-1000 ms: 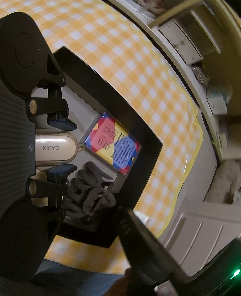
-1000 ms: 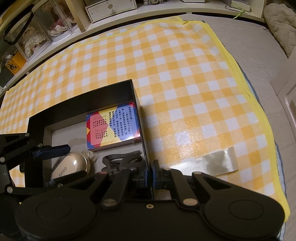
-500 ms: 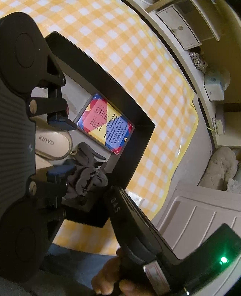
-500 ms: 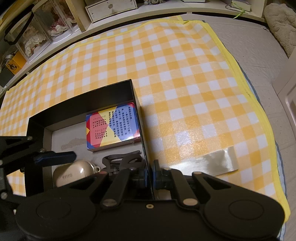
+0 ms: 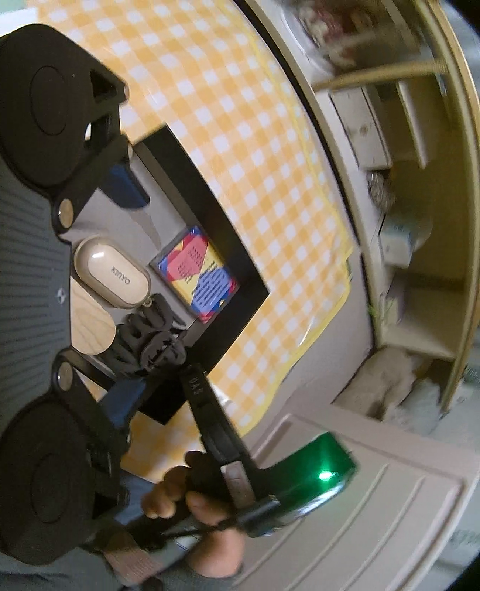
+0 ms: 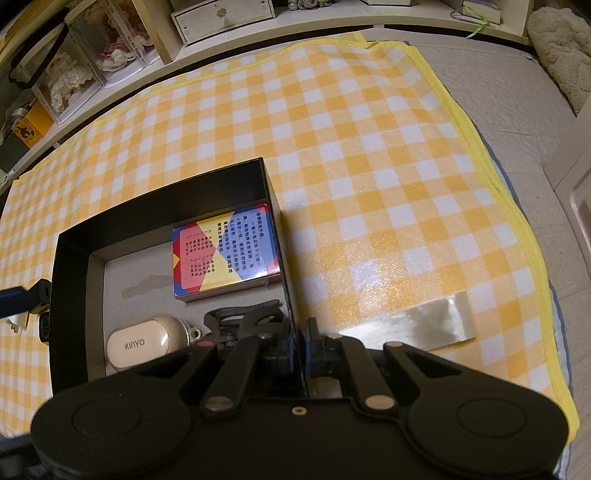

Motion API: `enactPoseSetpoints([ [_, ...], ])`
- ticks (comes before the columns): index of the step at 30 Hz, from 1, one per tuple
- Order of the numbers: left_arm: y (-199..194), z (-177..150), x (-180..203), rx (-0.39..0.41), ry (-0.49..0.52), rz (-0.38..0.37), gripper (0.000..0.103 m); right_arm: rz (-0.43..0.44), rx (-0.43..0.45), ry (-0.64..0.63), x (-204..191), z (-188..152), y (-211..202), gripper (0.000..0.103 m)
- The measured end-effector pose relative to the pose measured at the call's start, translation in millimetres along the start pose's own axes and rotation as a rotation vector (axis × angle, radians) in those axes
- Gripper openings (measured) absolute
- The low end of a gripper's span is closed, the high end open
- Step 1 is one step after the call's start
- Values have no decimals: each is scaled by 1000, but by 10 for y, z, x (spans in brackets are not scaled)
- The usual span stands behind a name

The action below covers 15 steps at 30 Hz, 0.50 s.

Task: Organize rigid objects
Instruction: 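Lower the earbud case onto the box floor and open the left gripper, then move the left gripper to the black charger plug on the cloth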

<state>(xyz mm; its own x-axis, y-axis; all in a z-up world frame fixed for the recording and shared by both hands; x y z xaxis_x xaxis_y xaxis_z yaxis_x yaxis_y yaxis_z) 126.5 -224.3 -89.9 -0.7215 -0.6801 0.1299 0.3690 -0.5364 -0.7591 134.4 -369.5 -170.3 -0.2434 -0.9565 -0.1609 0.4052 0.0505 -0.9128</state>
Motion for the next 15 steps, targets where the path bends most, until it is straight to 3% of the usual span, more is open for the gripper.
enactPoseSetpoints([
  [6,-271,-29,-160,55,-124,38,103,0,0,1,10,1,-1,6],
  [15,-645,-40,-464,158,-229,132,103,-4,-5,-2,-26,-2,7,6],
])
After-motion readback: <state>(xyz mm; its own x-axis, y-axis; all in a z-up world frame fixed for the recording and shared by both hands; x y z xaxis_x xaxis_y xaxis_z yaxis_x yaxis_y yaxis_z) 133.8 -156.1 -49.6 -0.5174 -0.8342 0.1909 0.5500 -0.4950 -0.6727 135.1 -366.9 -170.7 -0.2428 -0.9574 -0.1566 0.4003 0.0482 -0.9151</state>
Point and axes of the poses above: each gripper's, at about its wrist camera, not at the fingertips, and y roughly the way its jaws point, x to its right, z to its top, the point moved 10 cm from there along y, roughly the way its jaws point, and after that the axes turned 1 degree about -z, right-handed, at the moved point
